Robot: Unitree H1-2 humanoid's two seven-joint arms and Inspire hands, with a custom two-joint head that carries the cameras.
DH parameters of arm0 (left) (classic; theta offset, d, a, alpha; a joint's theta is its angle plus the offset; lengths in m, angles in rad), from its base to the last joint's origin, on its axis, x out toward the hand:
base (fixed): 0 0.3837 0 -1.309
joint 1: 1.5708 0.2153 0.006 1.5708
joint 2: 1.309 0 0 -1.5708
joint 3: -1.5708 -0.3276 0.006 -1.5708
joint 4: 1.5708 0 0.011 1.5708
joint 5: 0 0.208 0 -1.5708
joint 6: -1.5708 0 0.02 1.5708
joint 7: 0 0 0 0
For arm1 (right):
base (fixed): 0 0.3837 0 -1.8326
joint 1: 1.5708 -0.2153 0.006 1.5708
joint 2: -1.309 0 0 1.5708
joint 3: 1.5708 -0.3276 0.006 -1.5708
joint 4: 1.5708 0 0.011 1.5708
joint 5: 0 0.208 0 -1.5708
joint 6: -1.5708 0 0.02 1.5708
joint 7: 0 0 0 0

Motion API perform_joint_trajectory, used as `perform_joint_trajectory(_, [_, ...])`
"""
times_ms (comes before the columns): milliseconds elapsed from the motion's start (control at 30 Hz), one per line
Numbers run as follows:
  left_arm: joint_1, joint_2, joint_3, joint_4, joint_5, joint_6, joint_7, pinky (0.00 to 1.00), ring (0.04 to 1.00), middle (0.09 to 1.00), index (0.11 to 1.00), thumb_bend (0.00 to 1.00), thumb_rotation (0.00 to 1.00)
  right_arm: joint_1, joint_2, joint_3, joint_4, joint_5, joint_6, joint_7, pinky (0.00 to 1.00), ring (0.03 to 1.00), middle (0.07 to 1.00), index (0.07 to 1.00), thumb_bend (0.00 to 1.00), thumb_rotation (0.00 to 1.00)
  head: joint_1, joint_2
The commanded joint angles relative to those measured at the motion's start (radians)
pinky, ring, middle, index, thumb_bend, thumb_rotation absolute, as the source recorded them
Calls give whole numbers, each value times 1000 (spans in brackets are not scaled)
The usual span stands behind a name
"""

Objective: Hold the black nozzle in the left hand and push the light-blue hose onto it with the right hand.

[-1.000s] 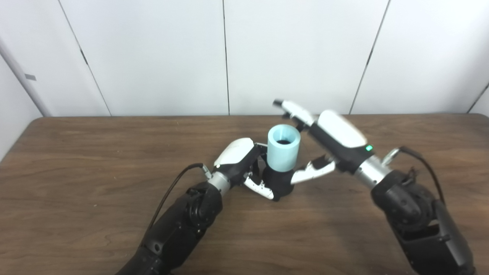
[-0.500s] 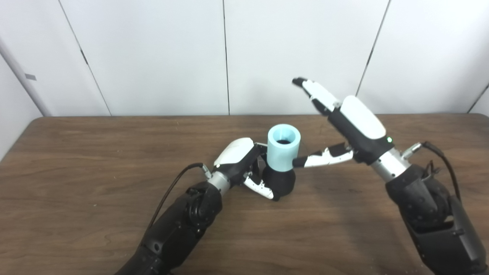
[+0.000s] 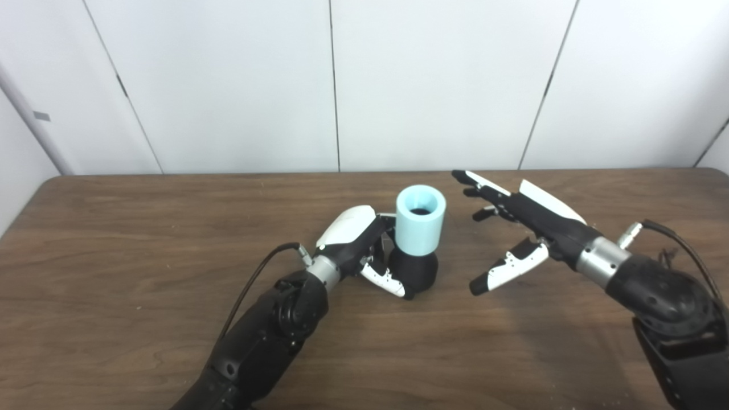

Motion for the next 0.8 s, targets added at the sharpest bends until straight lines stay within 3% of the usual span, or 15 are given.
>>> perform_joint_trajectory(0, [58, 35, 1, 11, -3, 52, -72, 905, 948, 963, 953, 995, 298, -3, 6, -47, -33, 23, -42, -58, 792, 962, 1000, 1000, 982, 273, 2, 3])
perform_joint_trajectory(67, [65, 41, 17, -11, -10, 48, -76, 980, 989, 993, 991, 1000, 315, 13, 13, -62, -33, 27, -58, -81, 790, 955, 1000, 1000, 992, 282, 1, 3])
perform_joint_trajectory(267, [85, 65, 59, -119, 1, 95, -108, 1000, 1000, 1000, 1000, 1000, 315, 48, 31, -79, -52, 46, -63, -118, 786, 947, 1000, 1000, 1000, 300, 2, -1])
perform_joint_trajectory(367, [100, 97, 104, -235, -16, 166, -159, 1000, 1000, 1000, 1000, 1000, 242, 73, 43, -111, -52, 83, -75, -145, 794, 949, 1000, 1000, 990, 295, 12, 1])
perform_joint_trajectory(400, [108, 109, 129, -279, -25, 191, -169, 1000, 1000, 996, 998, 942, 188, 86, 54, -124, -49, 95, -84, -159, 803, 951, 1000, 1000, 962, 270, 15, 2])
perform_joint_trajectory(467, [125, 122, 175, -344, -44, 223, -179, 965, 967, 960, 972, 863, 134, 107, 77, -139, -47, 110, -102, -180, 802, 949, 1000, 1000, 947, 258, 16, 2])
perform_joint_trajectory(500, [133, 123, 193, -364, -52, 232, -183, 867, 900, 900, 920, 812, 108, 114, 85, -141, -48, 113, -108, -187, 802, 949, 1000, 1000, 935, 241, 16, 1])
perform_joint_trajectory(633, [183, 118, 301, -433, -160, 277, -198, 654, 731, 753, 812, 713, 48, 144, 116, -144, -69, 131, -113, -208, 795, 948, 1000, 1000, 906, 167, 20, 0])
perform_joint_trajectory(767, [248, 50, 447, -460, -300, 255, -120, 545, 632, 666, 720, 668, 3, 167, 147, -162, -89, 139, -98, -239, 787, 937, 996, 1000, 876, 107, 16, 2])
